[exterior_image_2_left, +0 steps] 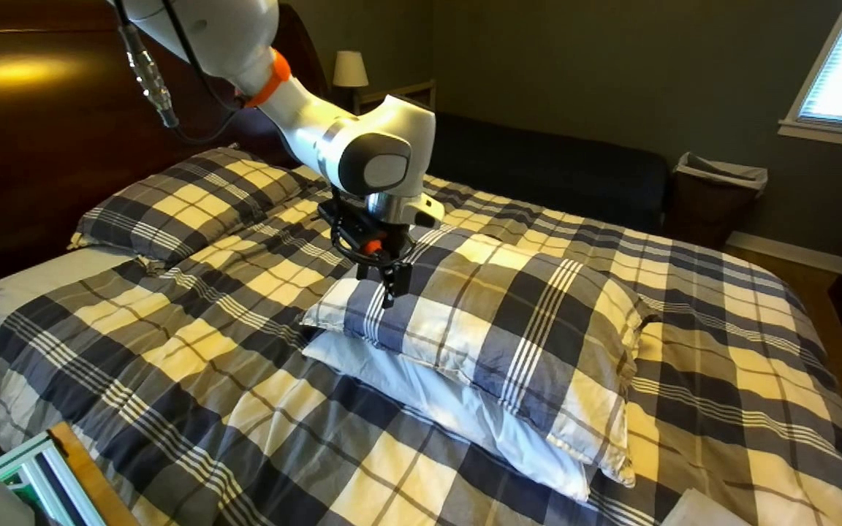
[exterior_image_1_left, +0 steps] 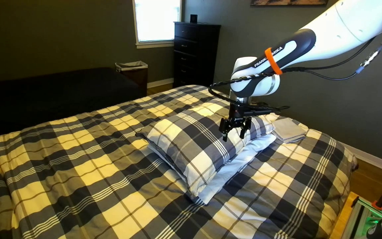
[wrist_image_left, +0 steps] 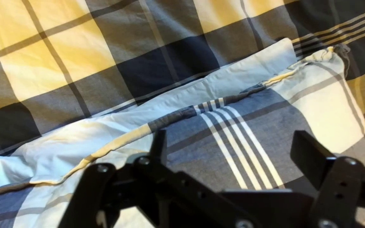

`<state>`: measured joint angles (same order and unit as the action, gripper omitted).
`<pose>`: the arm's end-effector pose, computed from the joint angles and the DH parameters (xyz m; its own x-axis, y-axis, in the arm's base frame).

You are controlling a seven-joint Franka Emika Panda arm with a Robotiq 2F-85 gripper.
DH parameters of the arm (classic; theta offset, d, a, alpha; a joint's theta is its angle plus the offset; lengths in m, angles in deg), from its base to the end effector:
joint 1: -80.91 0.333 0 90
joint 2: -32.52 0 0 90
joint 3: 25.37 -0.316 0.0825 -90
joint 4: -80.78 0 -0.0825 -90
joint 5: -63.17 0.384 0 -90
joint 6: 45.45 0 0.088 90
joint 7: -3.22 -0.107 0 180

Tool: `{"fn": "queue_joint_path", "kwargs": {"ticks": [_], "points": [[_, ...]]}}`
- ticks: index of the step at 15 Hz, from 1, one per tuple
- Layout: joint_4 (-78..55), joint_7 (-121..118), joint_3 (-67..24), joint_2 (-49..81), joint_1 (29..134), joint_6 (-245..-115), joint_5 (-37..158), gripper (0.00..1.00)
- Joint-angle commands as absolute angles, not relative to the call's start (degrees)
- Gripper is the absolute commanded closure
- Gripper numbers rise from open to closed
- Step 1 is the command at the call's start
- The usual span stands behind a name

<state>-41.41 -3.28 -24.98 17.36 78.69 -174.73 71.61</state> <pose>0.5550 -0.0213 0.2718 0.9562 -0.2482 -0.1550 -0.2626 -0.9615 -0.0807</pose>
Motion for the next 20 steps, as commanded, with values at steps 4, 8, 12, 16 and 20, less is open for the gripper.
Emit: {"fn": "queue_joint_path", "kwargs": {"ticks": [4,8,12,16,20], "points": [[-52.3,-5.5,-27.9,22.3,84.1,-185.1,70.5,0.0],[-57.5,-12.4,-28.4,21.8,88.2,-196.3,66.5,0.0],[-59.6,-27.0,-24.7,18.3,93.7,-207.1,55.4,0.0],[-58.1,-38.5,-19.3,14.9,100.0,-210.6,48.5,0.0],[-54.8,-43.0,-17.6,10.3,102.7,-210.6,48.4,0.0]]}}
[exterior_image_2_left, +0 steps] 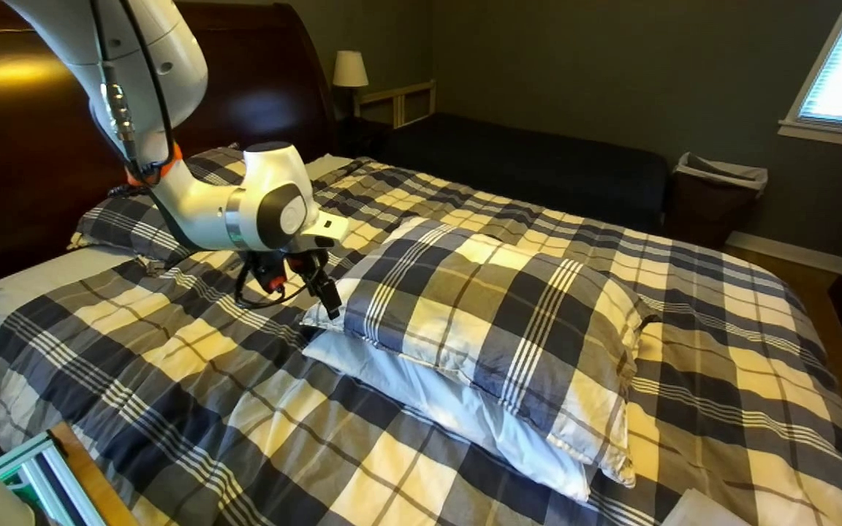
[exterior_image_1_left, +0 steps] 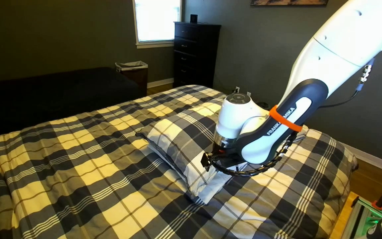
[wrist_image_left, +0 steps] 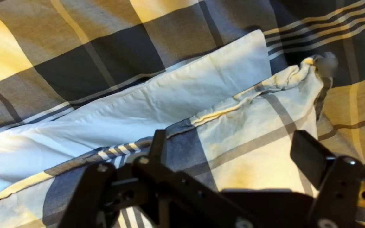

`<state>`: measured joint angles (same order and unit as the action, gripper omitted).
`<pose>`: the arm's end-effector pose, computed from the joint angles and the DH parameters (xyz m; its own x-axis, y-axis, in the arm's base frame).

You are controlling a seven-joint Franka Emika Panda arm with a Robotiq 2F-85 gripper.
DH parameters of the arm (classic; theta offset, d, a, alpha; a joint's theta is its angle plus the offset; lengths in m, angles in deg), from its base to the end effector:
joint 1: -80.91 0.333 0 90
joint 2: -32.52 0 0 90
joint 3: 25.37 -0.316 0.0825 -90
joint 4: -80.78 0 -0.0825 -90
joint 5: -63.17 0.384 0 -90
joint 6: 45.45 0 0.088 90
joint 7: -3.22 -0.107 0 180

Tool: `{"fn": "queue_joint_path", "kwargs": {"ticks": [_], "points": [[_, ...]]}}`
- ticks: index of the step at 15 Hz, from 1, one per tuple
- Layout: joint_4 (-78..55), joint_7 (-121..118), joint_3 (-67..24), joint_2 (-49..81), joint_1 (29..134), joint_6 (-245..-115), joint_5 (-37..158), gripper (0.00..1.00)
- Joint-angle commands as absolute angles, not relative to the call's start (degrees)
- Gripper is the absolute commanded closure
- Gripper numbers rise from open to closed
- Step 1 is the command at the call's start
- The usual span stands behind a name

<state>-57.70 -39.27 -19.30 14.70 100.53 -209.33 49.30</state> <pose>0.4885 0.1293 0.1955 0.9501 -0.2610 0.1711 -0.2677 -0.9634 0.0170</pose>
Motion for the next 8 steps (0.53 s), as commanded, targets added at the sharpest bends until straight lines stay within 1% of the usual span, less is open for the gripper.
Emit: {"fn": "queue_joint_path", "kwargs": {"ticks": [1,8], "points": [[-53.9,-43.7,-17.2,9.1,103.3,-210.8,48.5,0.0],[-48.0,-42.8,-15.8,1.9,105.8,-216.2,51.3,0.0]]}}
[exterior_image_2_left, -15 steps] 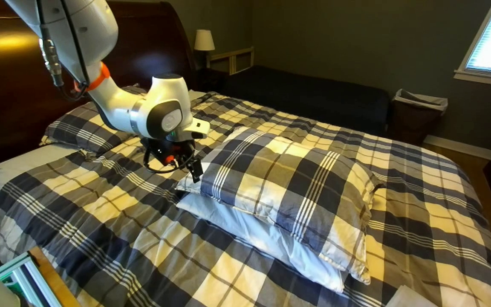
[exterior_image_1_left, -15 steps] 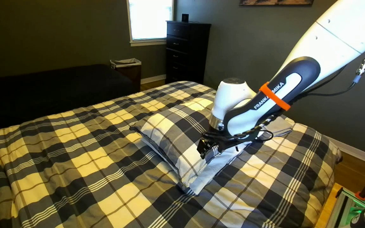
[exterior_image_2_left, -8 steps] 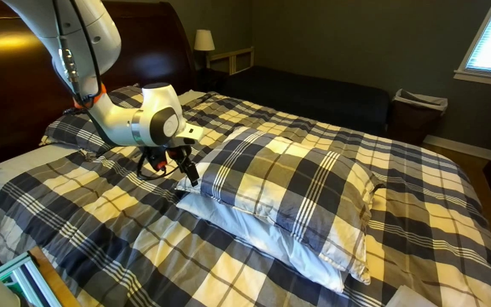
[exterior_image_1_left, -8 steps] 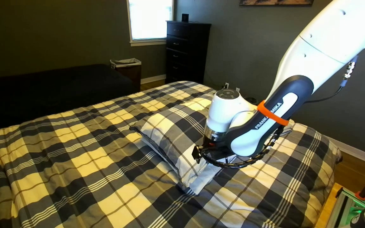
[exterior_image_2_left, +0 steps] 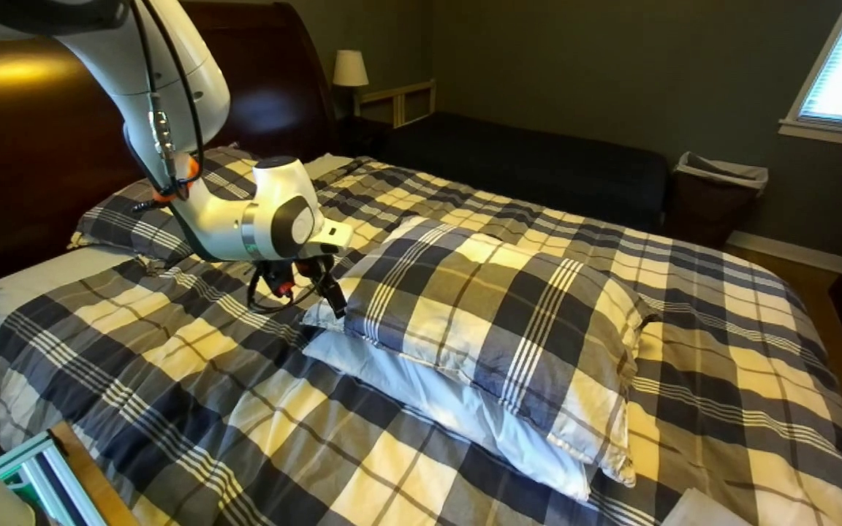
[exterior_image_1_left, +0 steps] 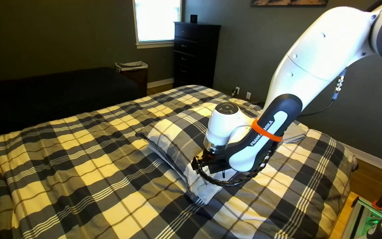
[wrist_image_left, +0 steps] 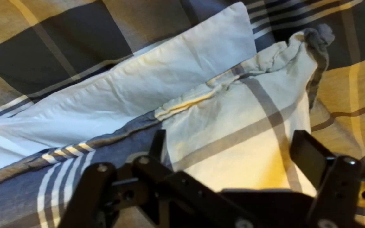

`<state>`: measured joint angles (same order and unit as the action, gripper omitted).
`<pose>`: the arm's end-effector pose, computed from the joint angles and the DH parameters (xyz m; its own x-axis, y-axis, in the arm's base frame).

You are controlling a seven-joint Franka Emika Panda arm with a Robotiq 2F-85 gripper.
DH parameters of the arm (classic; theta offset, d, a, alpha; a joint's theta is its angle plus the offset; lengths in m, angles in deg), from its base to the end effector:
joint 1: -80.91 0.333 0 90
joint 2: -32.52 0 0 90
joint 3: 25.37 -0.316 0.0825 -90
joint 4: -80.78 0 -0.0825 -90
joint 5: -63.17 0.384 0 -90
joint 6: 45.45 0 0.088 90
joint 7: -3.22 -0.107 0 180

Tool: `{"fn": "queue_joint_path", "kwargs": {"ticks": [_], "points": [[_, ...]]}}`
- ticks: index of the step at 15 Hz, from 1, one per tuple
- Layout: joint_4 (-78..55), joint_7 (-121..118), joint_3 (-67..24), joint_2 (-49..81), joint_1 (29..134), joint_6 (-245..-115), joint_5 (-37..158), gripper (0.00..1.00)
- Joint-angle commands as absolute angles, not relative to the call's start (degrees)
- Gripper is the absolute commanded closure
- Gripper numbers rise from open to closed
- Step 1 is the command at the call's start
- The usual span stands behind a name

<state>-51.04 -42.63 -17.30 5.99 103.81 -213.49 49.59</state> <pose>0.5159 0.1492 0.1626 0.9360 -0.2831 0.2090 -0.2890 -0.9573 -0.0024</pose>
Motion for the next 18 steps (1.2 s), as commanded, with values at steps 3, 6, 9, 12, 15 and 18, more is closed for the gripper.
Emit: {"fn": "queue_joint_path", "kwargs": {"ticks": [3,6,9,12,15,18], "points": [[-45.4,-41.5,-16.3,-0.9,106.0,-216.3,53.7,0.0],[-43.9,-40.0,-16.8,-2.7,105.8,-214.9,55.7,0.34],[-43.3,-37.6,-16.8,-3.4,105.4,-214.7,56.8,0.58],[-43.5,-34.7,-17.3,-3.4,104.6,-214.2,58.1,0.79],[-44.1,-30.8,-18.7,-2.7,103.1,-213.8,59.7,0.99],[-45.3,-25.7,-22.0,-1.3,99.9,-213.3,62.0,0.99]]}}
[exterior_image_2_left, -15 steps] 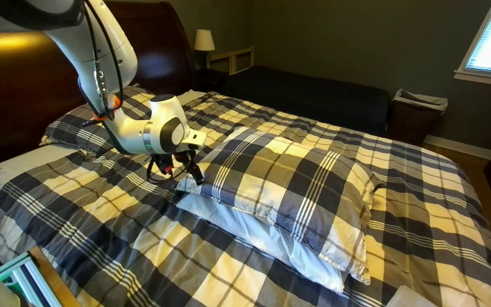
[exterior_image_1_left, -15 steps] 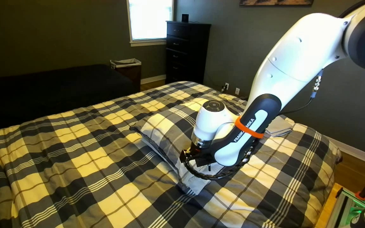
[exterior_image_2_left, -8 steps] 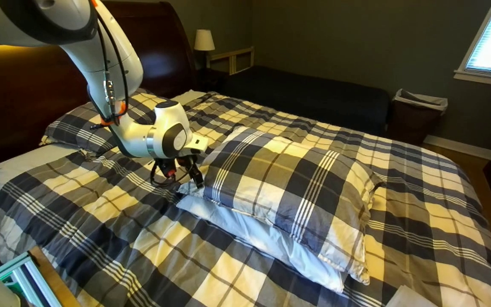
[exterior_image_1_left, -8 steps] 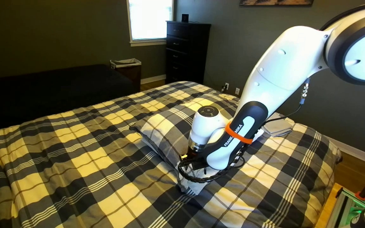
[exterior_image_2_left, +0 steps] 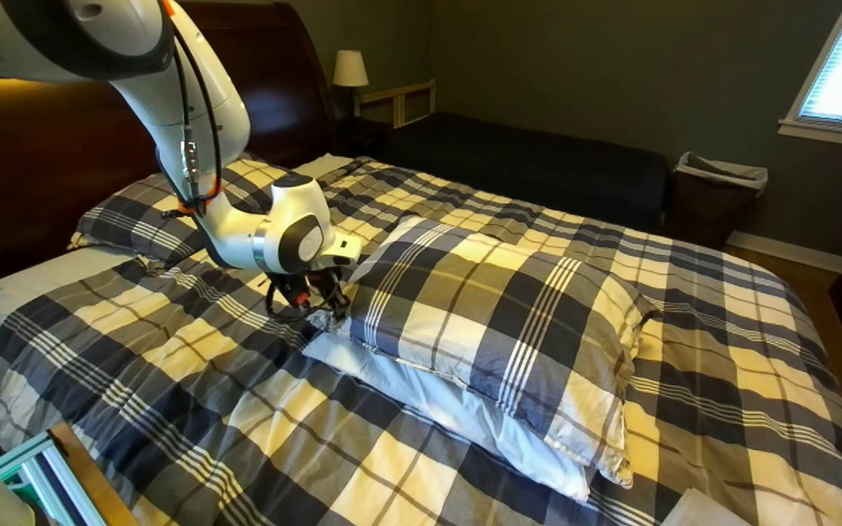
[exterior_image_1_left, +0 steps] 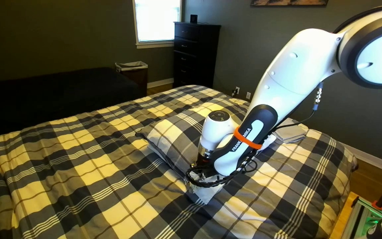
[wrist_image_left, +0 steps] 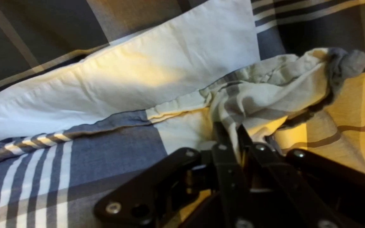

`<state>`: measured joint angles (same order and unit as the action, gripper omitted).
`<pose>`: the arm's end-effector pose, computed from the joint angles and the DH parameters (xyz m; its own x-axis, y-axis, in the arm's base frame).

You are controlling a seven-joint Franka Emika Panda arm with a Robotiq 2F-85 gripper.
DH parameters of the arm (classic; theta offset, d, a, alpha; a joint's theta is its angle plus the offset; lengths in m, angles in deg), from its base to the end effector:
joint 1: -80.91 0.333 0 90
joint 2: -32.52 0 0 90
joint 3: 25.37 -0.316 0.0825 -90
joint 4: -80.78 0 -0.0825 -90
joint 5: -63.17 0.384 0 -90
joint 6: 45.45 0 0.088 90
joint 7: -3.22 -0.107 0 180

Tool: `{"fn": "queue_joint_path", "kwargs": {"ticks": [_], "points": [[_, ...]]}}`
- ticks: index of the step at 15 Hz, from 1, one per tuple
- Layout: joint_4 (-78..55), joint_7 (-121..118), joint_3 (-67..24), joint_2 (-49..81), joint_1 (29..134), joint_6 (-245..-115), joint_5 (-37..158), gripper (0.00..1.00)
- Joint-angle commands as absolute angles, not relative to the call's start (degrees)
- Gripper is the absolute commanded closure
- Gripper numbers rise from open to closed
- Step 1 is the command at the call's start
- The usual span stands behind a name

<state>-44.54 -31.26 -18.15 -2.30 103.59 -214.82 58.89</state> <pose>0.5400 0.1519 0.1229 0.9564 -0.2262 0.1848 -0.2284 -0.9735 -0.0091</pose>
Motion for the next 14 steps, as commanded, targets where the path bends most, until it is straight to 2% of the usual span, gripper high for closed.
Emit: {"fn": "queue_joint_path", "kwargs": {"ticks": [1,9,14], "points": [[-45.8,-23.5,-23.5,-0.7,98.6,-212.8,63.0,0.98],[-52.3,-12.0,-23.0,9.8,94.7,-198.6,59.8,0.98],[-55.7,-0.9,-24.4,16.1,90.1,-184.6,57.0,0.98]]}}
